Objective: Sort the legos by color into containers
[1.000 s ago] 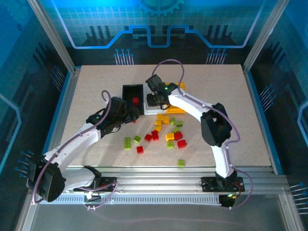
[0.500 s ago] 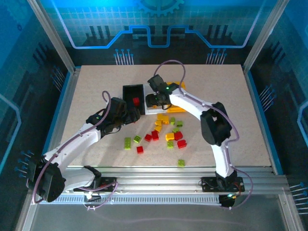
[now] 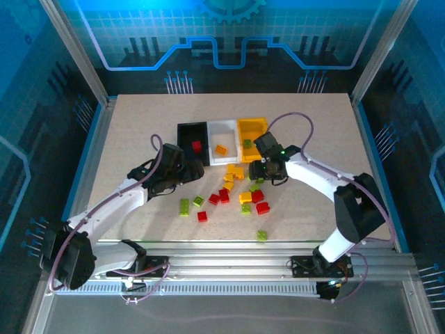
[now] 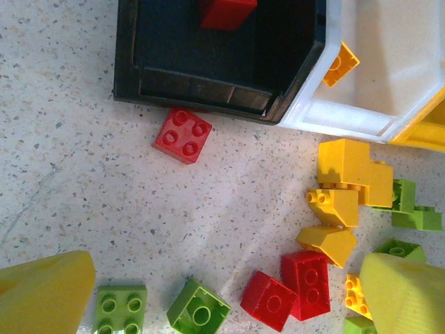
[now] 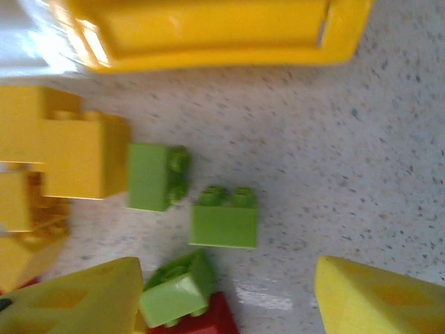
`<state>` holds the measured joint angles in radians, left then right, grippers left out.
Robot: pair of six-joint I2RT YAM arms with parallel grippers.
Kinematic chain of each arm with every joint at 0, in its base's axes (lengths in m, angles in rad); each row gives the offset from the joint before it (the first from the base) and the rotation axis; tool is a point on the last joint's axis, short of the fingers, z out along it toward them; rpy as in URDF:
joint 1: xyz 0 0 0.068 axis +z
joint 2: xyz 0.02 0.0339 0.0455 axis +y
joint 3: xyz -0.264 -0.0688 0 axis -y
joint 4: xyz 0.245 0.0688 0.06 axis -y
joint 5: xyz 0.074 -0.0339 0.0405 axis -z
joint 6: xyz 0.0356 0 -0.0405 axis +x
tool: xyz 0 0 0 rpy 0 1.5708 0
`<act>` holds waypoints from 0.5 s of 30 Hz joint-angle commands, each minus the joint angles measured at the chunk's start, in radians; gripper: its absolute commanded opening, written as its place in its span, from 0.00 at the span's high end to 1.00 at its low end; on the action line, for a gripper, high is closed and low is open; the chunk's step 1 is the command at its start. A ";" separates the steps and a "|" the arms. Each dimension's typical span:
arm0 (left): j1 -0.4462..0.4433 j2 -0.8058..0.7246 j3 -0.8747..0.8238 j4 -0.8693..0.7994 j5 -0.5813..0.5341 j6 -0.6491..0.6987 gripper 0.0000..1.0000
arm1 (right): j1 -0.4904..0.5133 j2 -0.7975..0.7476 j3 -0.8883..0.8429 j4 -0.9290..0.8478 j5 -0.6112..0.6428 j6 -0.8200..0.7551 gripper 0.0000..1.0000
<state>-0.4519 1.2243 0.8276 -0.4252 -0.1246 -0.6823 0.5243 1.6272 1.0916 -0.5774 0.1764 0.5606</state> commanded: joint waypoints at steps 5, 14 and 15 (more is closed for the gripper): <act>0.001 0.023 0.005 0.004 0.023 -0.005 0.01 | 0.002 0.091 0.048 -0.001 0.008 0.015 0.39; 0.001 0.028 0.022 -0.015 0.012 0.012 0.01 | 0.000 0.170 0.067 0.010 0.014 0.020 0.47; 0.002 0.029 0.022 -0.016 0.011 0.011 0.01 | 0.000 0.176 0.067 0.008 0.009 0.019 0.48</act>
<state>-0.4519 1.2396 0.8276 -0.4221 -0.1173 -0.6796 0.5240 1.7832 1.1347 -0.5640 0.1753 0.5610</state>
